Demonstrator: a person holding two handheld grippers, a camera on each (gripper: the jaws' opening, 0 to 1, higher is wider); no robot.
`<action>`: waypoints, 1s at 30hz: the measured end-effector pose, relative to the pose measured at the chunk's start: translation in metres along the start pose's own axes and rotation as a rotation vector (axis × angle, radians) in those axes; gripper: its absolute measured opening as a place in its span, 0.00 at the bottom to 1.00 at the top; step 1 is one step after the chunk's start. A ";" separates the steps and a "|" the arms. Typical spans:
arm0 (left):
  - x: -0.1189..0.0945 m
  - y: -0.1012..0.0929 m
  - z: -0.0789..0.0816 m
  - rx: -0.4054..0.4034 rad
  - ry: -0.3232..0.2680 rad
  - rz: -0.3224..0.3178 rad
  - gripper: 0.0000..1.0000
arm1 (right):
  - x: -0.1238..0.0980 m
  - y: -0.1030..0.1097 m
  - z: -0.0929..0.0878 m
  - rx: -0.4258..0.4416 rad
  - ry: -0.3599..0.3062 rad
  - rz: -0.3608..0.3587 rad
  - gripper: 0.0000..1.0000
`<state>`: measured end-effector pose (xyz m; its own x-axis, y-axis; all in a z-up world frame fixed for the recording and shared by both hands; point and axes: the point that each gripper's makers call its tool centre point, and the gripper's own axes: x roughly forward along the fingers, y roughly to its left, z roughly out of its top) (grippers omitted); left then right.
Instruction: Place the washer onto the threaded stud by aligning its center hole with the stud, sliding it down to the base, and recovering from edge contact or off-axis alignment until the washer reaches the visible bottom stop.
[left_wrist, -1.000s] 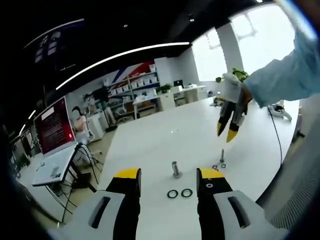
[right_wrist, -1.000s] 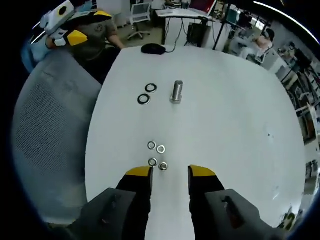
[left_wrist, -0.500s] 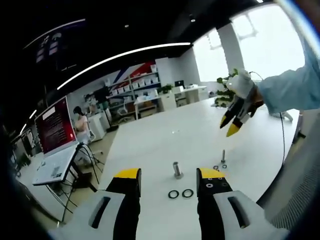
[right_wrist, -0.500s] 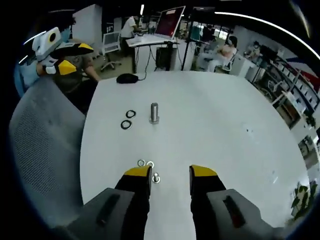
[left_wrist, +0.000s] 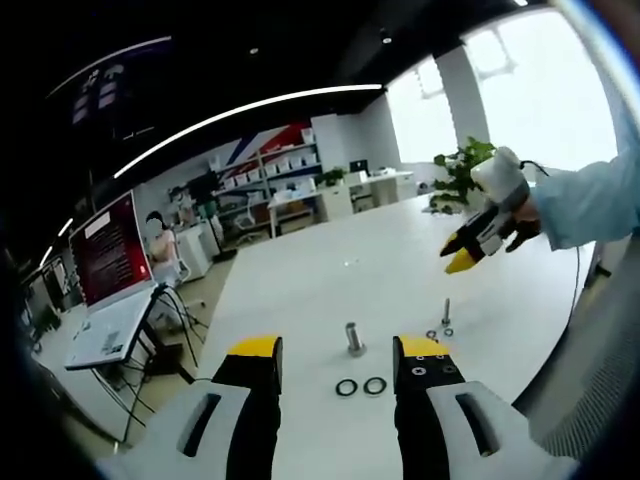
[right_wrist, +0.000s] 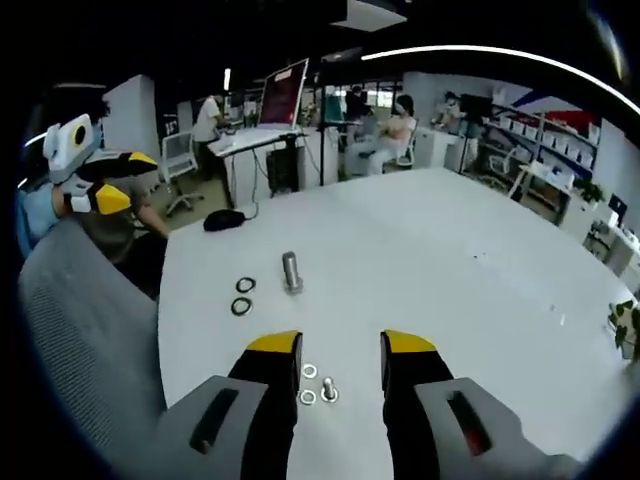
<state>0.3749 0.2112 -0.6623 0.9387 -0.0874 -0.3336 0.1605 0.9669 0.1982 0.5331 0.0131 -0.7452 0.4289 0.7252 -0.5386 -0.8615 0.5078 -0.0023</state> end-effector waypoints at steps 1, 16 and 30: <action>0.000 0.000 0.000 0.000 0.000 0.000 0.42 | 0.000 -0.002 -0.003 0.015 0.000 -0.014 0.33; 0.000 -0.001 0.000 0.006 0.000 -0.002 0.42 | 0.011 0.004 -0.051 -0.013 0.130 -0.052 0.32; -0.001 0.001 0.000 0.000 -0.002 0.003 0.42 | 0.026 0.025 -0.089 -0.042 0.287 0.033 0.30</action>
<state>0.3745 0.2119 -0.6619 0.9399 -0.0846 -0.3309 0.1574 0.9671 0.1997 0.4983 0.0038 -0.8343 0.3110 0.5767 -0.7555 -0.8869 0.4617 -0.0127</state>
